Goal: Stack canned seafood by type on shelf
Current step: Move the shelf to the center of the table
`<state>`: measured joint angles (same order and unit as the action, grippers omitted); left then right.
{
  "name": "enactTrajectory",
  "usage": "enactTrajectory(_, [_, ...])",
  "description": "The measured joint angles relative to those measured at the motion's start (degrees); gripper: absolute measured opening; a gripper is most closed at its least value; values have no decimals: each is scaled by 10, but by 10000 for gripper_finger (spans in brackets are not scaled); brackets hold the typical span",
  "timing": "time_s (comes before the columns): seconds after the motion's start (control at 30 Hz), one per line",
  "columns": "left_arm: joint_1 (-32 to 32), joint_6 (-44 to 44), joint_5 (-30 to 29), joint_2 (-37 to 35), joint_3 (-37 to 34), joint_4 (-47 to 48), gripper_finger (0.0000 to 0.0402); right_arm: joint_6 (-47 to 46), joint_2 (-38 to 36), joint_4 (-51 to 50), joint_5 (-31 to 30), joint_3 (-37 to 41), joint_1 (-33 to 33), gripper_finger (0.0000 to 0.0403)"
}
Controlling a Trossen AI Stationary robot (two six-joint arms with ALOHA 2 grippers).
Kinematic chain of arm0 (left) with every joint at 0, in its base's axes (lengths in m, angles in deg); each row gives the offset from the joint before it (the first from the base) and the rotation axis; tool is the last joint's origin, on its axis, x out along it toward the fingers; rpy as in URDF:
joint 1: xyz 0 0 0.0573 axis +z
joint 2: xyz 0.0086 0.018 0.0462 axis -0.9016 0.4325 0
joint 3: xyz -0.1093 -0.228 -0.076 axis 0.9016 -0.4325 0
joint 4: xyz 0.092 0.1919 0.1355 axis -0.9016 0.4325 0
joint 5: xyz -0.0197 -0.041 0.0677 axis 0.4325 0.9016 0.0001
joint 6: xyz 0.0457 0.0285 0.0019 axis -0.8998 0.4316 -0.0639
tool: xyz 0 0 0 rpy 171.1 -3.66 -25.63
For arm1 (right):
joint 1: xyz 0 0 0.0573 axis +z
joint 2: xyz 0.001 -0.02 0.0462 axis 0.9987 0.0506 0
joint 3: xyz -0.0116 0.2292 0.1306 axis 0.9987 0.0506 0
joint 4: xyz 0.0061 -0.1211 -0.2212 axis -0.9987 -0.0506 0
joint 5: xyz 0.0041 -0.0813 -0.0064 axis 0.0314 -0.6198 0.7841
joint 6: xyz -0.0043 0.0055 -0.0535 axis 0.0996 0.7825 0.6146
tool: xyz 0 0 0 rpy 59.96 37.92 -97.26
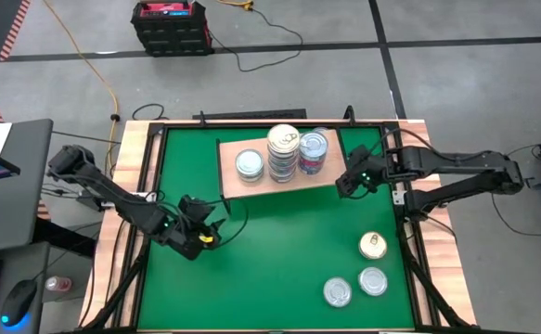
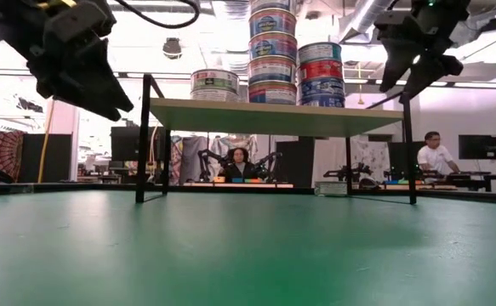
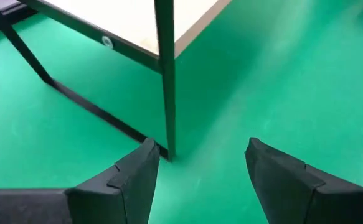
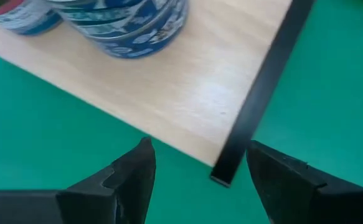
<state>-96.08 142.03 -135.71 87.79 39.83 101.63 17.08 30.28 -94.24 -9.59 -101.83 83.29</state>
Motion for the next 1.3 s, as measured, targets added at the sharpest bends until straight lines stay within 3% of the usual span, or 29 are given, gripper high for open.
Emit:
enactTrajectory(0.47, [-54, 29, 32, -85, 0, -2, 231, -83, 4, 55, 31, 1, 93, 276])
enactTrajectory(0.63, [-57, 29, 74, -128, 0, 22, 231, -129, 26, 75, 26, 1, 140, 276])
enactTrajectory(0.83, [-57, 33, 110, -183, 0, 61, 231, -162, 78, 150, 26, 1, 186, 276])
enactTrajectory(1.13, [-56, 26, 116, -267, 0, 127, 231, -197, 155, 299, 31, -1, 228, 276])
enactTrajectory(1.3, [-56, 13, 127, -304, 0, 142, 231, -203, 159, 253, 43, -32, 247, 276])
